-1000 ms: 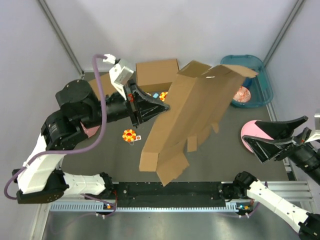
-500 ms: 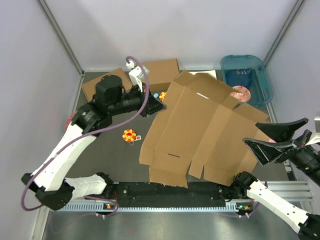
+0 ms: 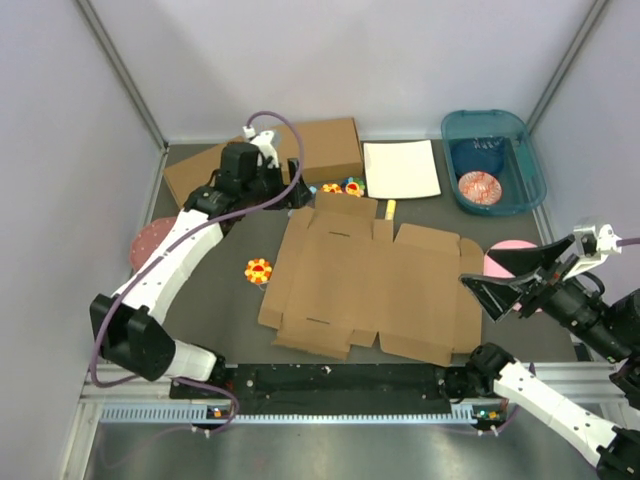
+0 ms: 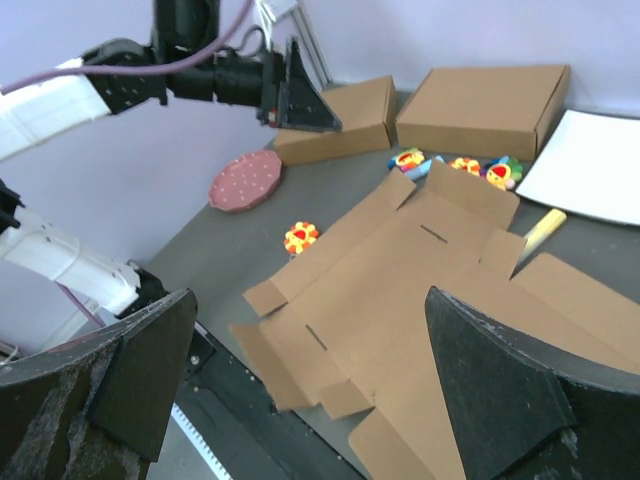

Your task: Fold the paper box

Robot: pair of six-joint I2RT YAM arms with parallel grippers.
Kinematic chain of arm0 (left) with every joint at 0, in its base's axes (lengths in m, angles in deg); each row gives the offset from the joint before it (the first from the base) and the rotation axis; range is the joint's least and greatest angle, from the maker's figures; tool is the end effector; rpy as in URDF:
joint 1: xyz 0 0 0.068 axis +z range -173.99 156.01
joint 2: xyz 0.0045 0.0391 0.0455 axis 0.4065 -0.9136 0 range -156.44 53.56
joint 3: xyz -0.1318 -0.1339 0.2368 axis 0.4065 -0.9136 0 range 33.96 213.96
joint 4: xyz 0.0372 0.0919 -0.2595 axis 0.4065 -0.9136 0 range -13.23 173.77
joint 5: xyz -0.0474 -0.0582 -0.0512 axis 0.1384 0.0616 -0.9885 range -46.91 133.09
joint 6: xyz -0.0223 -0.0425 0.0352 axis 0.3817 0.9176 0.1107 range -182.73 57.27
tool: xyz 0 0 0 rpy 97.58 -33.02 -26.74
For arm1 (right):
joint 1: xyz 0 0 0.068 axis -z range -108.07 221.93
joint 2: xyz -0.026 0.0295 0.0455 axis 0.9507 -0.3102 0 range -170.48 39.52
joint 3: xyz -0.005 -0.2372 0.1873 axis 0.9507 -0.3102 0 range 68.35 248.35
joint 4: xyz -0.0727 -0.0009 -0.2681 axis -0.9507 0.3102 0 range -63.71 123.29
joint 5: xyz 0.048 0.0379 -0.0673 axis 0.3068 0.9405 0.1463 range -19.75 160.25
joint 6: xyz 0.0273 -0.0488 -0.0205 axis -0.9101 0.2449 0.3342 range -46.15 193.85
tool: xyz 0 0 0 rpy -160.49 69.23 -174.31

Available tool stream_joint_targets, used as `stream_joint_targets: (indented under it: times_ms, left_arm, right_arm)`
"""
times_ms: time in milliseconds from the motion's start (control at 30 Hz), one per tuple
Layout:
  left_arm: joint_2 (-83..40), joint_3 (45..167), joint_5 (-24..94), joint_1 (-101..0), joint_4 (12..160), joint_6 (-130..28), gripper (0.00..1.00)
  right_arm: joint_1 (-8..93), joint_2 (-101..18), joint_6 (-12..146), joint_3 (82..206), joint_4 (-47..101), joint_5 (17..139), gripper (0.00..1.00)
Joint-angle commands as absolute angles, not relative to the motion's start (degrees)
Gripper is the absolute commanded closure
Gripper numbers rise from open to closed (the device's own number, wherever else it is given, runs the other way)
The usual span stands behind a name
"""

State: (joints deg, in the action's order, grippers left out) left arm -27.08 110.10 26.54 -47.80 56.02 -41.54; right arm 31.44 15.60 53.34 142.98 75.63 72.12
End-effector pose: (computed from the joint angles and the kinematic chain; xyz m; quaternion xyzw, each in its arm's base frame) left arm 0.3027 -0.1470 0.3814 0.0893 0.8647 -0.2993 0.3933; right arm -0.0099 -0.0066 0.4767 -0.1327 0.6860 0.3729 0.6106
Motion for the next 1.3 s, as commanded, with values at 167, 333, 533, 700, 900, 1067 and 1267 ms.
stream_joint_targets:
  times_ms: [167,333,533,700,900,1067,1267]
  left_arm:
    - [1.49,90.07,52.12,-52.61,57.23,-12.24,0.11]
    - [17.68,71.94,83.06,-79.78,44.34,24.53,0.01]
    - [16.03,69.39,82.22,-84.36,27.26,41.74,0.01]
    - [18.92,58.49,84.65,-84.90,28.74,49.05,0.01]
    - [26.30,47.24,88.27,-84.72,44.72,42.84,0.01]
    - [25.09,44.41,88.00,-84.72,53.87,37.65,0.03]
    - [22.27,41.97,86.25,-84.63,64.24,26.58,0.12]
  right_arm:
    - [31.15,18.08,52.93,135.96,74.28,67.36,0.01]
    - [31.15,15.45,50.74,130.07,69.19,68.84,0.01]
    - [31.15,11.31,47.93,126.90,64.00,73.15,0.01]
    - [31.15,11.92,45.12,124.26,61.36,73.42,0.01]
    - [31.24,14.29,43.00,122.14,61.00,74.38,0.01]
    - [31.24,14.91,41.95,121.44,61.44,74.30,0.01]
    - [31.15,15.09,41.77,120.21,61.53,73.60,0.01]
